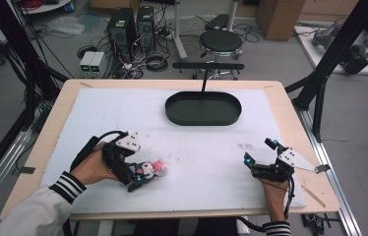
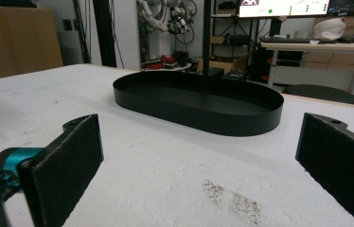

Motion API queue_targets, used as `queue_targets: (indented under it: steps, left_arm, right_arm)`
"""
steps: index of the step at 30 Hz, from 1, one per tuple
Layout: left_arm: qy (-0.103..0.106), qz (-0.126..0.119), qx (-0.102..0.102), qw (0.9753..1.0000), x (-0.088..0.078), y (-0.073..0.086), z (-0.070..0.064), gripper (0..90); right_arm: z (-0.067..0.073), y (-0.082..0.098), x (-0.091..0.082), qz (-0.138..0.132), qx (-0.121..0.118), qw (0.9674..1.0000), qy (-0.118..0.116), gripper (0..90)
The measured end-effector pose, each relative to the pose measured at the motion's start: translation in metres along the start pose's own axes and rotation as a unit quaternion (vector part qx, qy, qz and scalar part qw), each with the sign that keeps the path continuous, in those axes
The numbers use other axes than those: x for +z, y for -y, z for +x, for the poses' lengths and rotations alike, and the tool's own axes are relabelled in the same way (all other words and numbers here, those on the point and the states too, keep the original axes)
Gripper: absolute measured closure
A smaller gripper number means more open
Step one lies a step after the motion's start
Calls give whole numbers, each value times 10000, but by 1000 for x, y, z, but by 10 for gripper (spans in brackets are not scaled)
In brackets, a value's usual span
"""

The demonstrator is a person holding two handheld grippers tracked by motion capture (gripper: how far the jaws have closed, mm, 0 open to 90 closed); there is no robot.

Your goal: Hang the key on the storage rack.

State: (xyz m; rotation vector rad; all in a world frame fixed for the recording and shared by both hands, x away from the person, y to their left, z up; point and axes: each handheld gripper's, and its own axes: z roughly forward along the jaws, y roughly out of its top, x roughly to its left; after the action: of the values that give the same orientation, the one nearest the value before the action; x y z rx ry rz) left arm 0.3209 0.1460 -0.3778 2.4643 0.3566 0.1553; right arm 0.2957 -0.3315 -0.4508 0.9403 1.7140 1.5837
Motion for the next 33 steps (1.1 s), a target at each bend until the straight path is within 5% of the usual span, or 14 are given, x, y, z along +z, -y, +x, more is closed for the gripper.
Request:
queue_targets:
  steps: [8, 20, 26, 33]
  left_arm:
    - [15, 523, 107, 9986, 17, -2, -5, 17]
    - [39, 824, -20, 9966, 31, 3, -8, 27]
    - [149, 849, 28, 9963, 32, 3, -9, 309]
    - [79, 834, 148, 9964, 30, 4, -11, 408]
  right_arm:
    - [-1, 0, 0, -24, -16, 10000, 5, 5]
    - [0, 0, 0, -17, -18, 10000, 6, 5]
    - [0, 0, 0, -6, -3, 10000, 4, 5]
    - [0, 0, 0, -4, -2, 10000, 3, 5]
